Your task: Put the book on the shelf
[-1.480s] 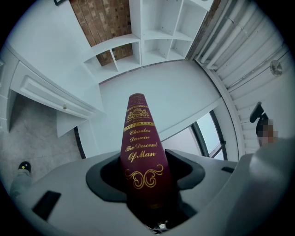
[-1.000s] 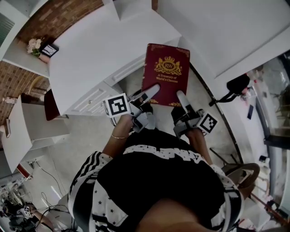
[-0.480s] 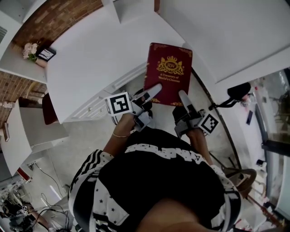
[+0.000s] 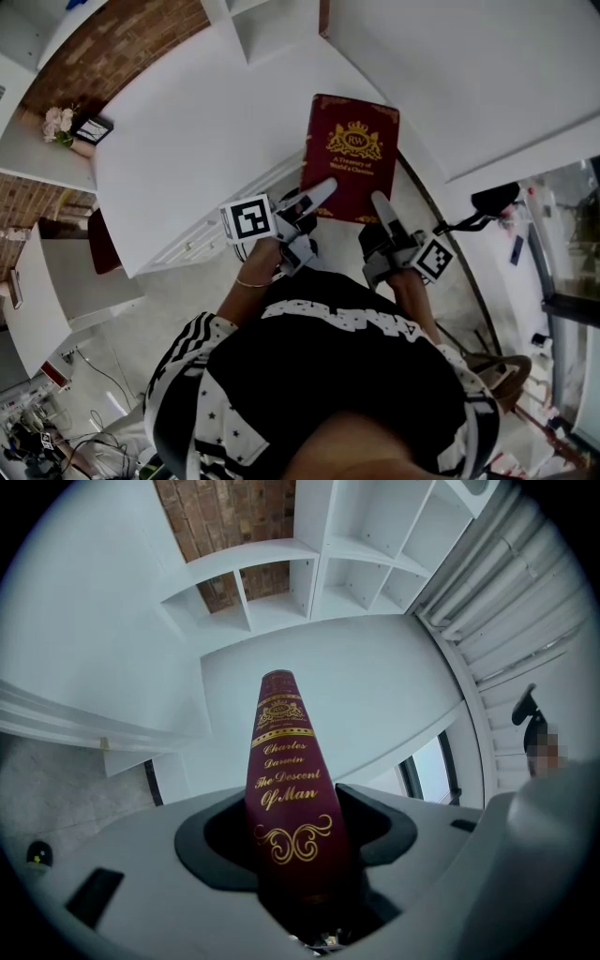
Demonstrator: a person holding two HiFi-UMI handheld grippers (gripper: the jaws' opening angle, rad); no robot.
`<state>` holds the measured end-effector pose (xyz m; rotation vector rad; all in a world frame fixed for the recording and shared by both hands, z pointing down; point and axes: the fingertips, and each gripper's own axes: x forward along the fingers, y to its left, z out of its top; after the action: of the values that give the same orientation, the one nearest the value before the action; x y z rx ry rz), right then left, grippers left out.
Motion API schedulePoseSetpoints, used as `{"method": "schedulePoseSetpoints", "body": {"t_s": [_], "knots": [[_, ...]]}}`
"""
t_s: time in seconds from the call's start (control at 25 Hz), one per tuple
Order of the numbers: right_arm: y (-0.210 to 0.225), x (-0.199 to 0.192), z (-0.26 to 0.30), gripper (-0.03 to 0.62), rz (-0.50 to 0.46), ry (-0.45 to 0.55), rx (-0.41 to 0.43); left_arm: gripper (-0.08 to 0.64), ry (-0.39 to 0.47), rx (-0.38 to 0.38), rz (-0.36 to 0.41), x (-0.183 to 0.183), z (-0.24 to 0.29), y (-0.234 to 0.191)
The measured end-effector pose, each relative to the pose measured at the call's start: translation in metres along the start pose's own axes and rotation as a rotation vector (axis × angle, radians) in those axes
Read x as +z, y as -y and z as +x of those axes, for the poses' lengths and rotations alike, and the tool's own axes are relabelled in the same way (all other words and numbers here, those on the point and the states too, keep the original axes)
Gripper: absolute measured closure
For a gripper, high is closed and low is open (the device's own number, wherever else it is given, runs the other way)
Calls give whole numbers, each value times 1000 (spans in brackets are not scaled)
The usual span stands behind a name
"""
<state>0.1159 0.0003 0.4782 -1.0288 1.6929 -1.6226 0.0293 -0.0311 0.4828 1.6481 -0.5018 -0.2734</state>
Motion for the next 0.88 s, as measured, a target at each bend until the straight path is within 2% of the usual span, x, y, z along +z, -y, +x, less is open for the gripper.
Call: {"method": "schedulePoseSetpoints", "body": {"t_s": [0.24,0.44,0.56,0.8,0.88], "knots": [[-1,2,0,342,-14,21,2,287,-11,-20,-17,0,3,0],[-1,5,-1,342,-32,46,-1,287,-41,-19,7,1,7,-2],[2,11,13,342,-36,53,-14,287,-48,-50,3,16,15,-4],[12,19,46,342,-44,62,-45,287,-57,-48,-46,46,22,-22],[12,18,49,342,-46,57,-48,287,-51,-68,-33,50,22,-21]]}}
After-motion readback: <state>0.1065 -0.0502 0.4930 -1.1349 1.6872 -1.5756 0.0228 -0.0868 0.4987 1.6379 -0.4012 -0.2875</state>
